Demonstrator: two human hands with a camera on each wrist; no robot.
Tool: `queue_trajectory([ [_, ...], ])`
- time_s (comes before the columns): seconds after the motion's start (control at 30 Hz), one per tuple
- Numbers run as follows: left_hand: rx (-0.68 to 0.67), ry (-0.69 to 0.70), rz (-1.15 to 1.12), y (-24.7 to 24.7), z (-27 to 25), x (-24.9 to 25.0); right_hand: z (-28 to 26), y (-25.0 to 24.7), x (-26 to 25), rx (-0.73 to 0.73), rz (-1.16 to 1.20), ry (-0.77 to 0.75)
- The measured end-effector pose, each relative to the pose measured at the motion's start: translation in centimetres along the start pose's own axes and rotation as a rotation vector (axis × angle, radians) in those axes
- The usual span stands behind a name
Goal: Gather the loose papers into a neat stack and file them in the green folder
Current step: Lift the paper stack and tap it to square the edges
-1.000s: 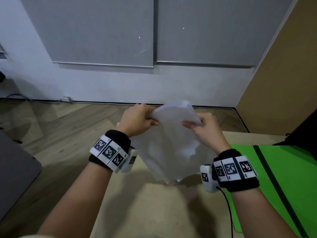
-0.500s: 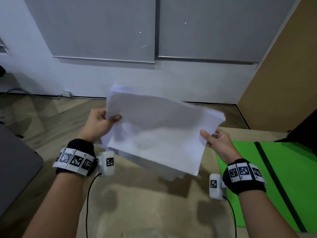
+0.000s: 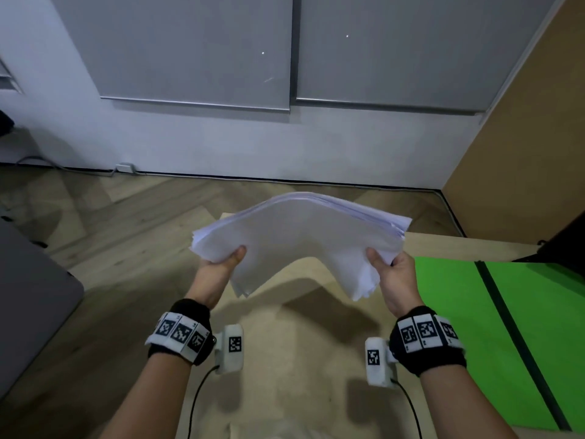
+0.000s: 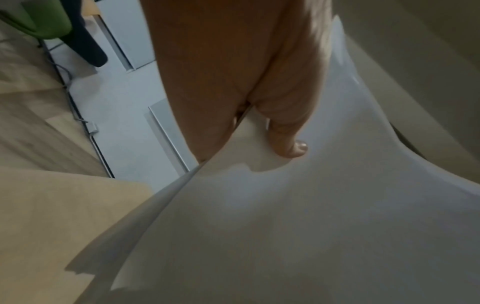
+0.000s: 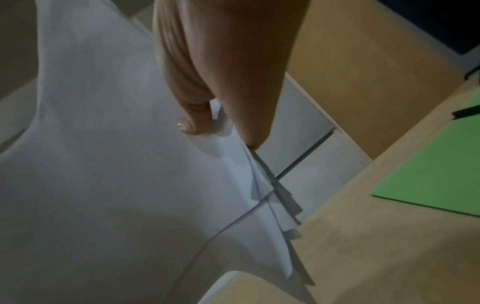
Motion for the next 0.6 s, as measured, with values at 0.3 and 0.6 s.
queue_trajectory([
  [0.3,-0.084,-0.026,0.023,-0.7,0.4,-2.7,-0.3,-0.1,2.5,-0.068,-0.045,0.104],
  [0.6,-0.056,-0.038,-0.024,0.2,0.9,-3.0,-0.2,-0.3,3.5,0.099,-0.001,0.192],
])
Point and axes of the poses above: each hand's wrist, its own z-axis towards the middle knuckle, its own y-axis out of the palm, x = y × z, the point moved 4 cm from there along z, towards the middle knuckle, and after that the axes turned 5 degrees about -z, right-handed, at the moved point
